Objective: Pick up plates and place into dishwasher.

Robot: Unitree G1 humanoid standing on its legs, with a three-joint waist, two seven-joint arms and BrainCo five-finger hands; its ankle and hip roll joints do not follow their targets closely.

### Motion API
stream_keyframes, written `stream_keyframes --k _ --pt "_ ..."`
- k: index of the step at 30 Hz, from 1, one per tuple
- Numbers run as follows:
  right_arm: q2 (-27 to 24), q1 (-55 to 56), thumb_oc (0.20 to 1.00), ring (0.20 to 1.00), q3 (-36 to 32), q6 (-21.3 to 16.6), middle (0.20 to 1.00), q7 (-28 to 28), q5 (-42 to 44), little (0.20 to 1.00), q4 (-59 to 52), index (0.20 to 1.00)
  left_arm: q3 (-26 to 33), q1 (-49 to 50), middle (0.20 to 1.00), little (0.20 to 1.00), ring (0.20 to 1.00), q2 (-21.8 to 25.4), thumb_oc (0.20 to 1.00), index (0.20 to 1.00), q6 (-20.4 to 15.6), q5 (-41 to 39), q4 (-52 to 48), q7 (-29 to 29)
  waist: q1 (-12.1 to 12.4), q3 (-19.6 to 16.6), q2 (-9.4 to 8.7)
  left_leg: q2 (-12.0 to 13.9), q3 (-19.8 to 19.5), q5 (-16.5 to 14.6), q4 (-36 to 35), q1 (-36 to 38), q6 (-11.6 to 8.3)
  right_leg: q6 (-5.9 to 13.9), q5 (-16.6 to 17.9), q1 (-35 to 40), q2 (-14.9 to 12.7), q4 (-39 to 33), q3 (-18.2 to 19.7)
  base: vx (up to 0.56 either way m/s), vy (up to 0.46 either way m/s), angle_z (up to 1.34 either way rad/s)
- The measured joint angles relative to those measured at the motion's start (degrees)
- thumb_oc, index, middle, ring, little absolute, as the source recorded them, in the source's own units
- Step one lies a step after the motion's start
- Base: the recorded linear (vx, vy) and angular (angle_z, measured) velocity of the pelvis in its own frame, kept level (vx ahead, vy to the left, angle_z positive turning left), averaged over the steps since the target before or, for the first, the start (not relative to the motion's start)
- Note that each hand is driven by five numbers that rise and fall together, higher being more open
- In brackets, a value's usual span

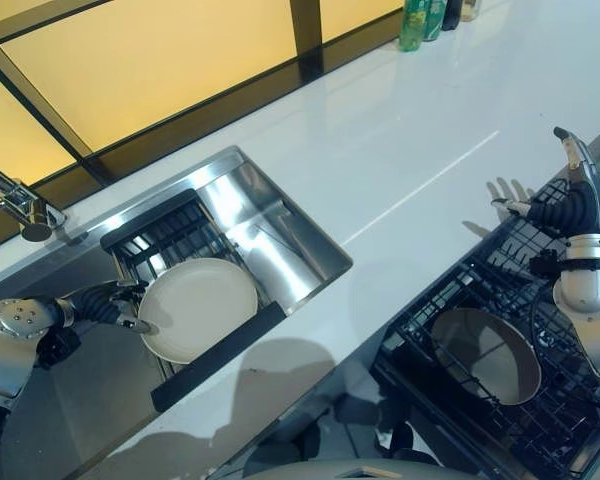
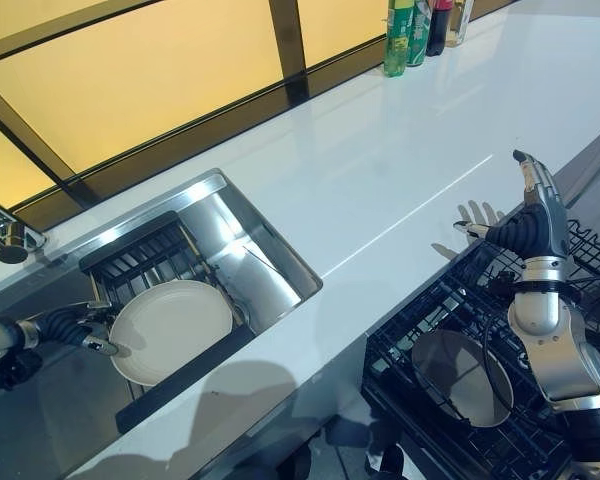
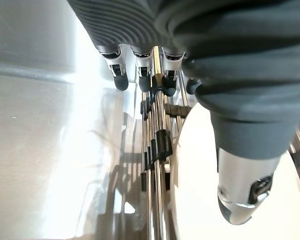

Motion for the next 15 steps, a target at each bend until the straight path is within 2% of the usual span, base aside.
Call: stream_keyframes --k 11,15 --pt "0.0 0.8 1.000 1.000 -0.2 0.4 1.000 -0.6 0.9 1.000 0.0 1.000 0.2 1.0 1.000 1.000 1.000 -0.2 1.000 1.000 0.9 -0.7 -3.6 1.3 0.1 0.1 -0.40 -0.1 0.0 0.0 0.1 0.1 0.01 0.01 0.0 0.3 -0.1 0.1 0.0 0.01 -0.020 0.00" --pt "0.0 1.3 1.000 1.000 -1.2 0.4 1.000 -0.3 0.9 1.000 -0.5 1.000 2.4 2.8 1.000 1.000 1.000 -1.1 1.000 1.000 -1.1 3.3 -1.0 10.3 -0.2 0.1 -0.75 0.0 0.1 0.0 0.1 0.1 0.01 -0.02 0.0 0.2 0.0 0.1 0.1 0.00 0.000 0.00"
